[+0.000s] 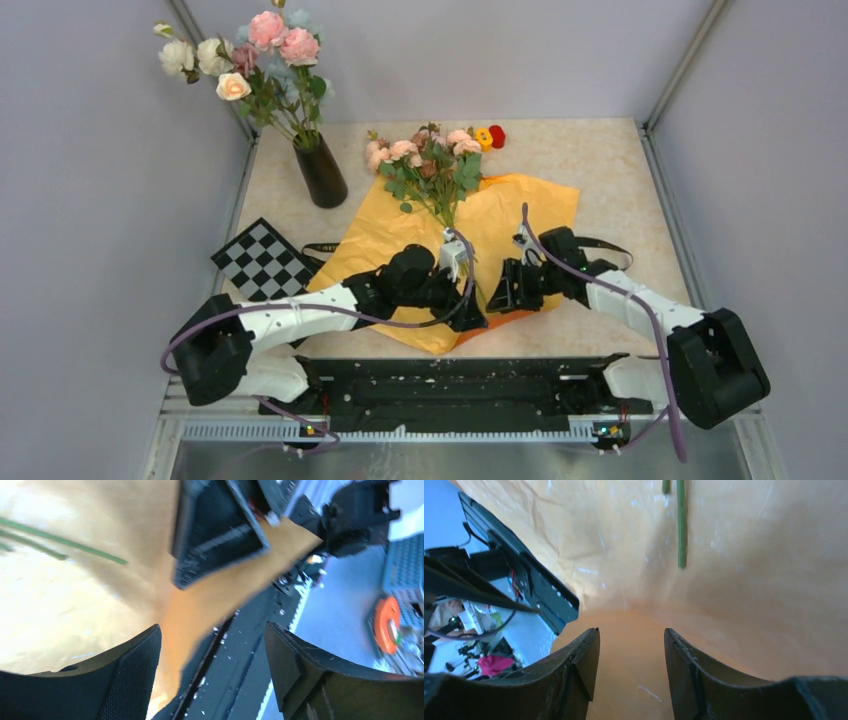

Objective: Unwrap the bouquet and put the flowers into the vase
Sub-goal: Unfold the wrapping paper at the center of the board.

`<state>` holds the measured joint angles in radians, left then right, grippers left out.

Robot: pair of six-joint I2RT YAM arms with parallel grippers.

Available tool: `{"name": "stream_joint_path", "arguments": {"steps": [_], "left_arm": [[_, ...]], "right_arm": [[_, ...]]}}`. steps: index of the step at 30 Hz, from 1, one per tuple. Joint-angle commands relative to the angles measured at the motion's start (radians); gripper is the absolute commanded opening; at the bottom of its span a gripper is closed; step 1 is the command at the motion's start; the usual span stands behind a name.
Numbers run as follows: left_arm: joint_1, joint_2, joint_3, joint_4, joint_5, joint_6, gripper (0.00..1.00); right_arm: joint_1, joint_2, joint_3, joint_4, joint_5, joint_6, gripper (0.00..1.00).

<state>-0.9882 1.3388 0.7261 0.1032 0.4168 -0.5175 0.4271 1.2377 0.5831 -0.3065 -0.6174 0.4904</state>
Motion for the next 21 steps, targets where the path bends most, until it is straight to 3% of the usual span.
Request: {"name": "stream_joint_path", "arguments": {"steps": [1, 3, 11, 21], "left_arm": [[0.003, -0.030, -0.002, -0.108, -0.274, -0.032, 0.80], [0.005, -0.014, 0.013, -0.180, -0.343, -0.079, 0.82], [0.026, -0.045, -0.048, -0.197, -0.491, -0.184, 0.86], [0.122, -0.135, -0.143, -0.226, -0.517, -0.246, 0.89]], "right_arm": [[0.040, -0.075, -0.048, -0.022, 0.011, 0.070, 0.52], [0.053, -0.104, -0.069, -0.034, 0.013, 0.090, 0.52], [0.098, -0.235, -0.159, -0.109, 0.034, 0.169, 0.52], [0.104, -0.285, -0.190, -0.250, 0.154, 0.192, 0.52]]}}
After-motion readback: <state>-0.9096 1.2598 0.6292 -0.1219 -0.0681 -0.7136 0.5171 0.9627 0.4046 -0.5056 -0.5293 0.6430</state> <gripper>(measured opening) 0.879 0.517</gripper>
